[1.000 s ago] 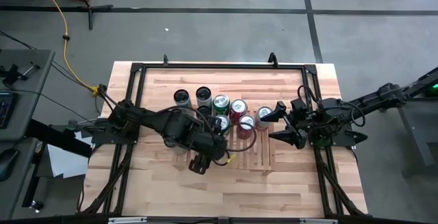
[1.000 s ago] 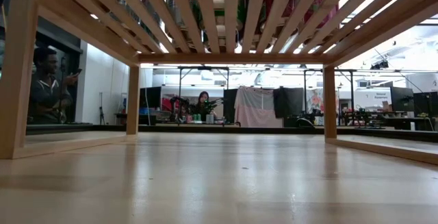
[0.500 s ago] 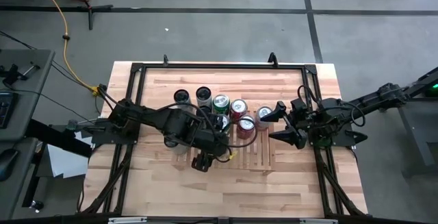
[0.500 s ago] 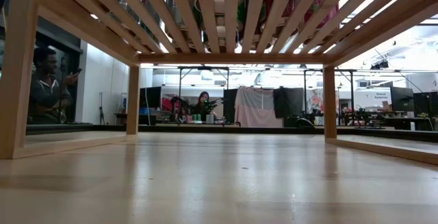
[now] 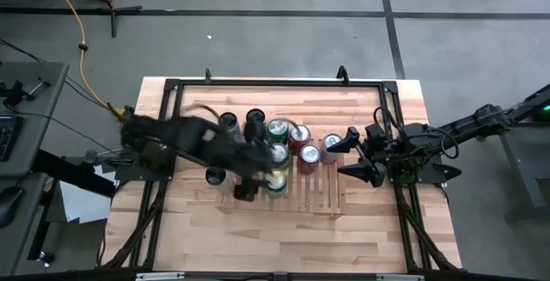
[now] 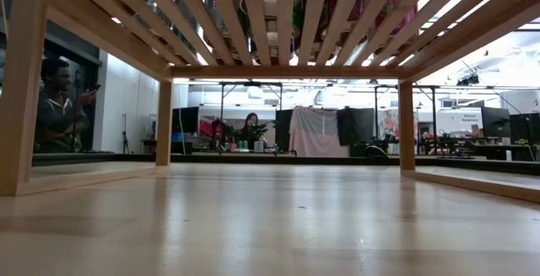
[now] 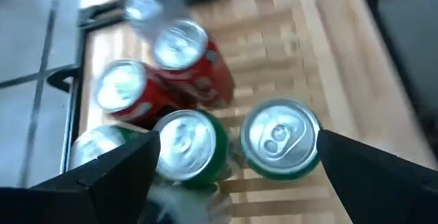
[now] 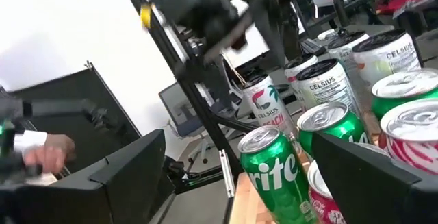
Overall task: Place canned beverage on shelf
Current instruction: Return to Home Position
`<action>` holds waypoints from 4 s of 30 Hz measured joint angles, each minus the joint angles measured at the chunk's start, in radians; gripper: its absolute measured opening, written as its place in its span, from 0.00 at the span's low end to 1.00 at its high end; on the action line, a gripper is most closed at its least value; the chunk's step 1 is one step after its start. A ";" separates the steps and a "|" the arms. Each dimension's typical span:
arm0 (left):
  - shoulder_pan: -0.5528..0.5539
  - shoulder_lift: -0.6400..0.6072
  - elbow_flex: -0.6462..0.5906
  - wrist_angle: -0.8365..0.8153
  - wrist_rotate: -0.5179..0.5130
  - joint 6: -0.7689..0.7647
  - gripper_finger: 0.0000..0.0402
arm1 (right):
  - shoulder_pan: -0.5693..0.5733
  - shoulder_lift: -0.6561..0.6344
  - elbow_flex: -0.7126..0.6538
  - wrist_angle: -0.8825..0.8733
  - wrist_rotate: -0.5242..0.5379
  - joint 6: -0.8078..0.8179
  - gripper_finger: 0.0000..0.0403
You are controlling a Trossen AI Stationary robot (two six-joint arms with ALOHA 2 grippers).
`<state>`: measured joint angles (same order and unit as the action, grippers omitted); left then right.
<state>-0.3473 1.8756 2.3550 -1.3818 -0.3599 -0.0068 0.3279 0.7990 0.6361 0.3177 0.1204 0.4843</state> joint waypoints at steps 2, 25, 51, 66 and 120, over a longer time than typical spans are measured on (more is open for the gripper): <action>0.000 -0.059 -0.001 0.012 -0.015 -0.069 0.95 | 0.000 0.000 0.000 0.000 0.000 -0.029 0.88; -0.243 -1.090 -1.235 1.046 -0.463 -0.161 0.06 | 0.000 0.000 0.000 0.004 0.089 -0.093 0.88; -0.133 -1.873 -2.289 1.944 -0.179 -0.066 0.00 | -0.001 -0.008 0.000 0.181 0.203 -0.145 0.88; 0.041 -1.871 -2.344 1.761 0.076 -0.378 0.00 | 0.000 -0.102 0.000 0.000 0.155 -0.040 0.88; 0.041 -1.870 -2.343 1.691 0.061 -0.428 0.01 | -0.624 -0.721 -0.617 -0.282 -0.461 -0.354 0.88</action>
<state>-0.3065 0.0059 0.0120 0.3092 -0.2989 -0.4351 -0.2966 0.0780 0.0189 0.0360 -0.3405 0.1302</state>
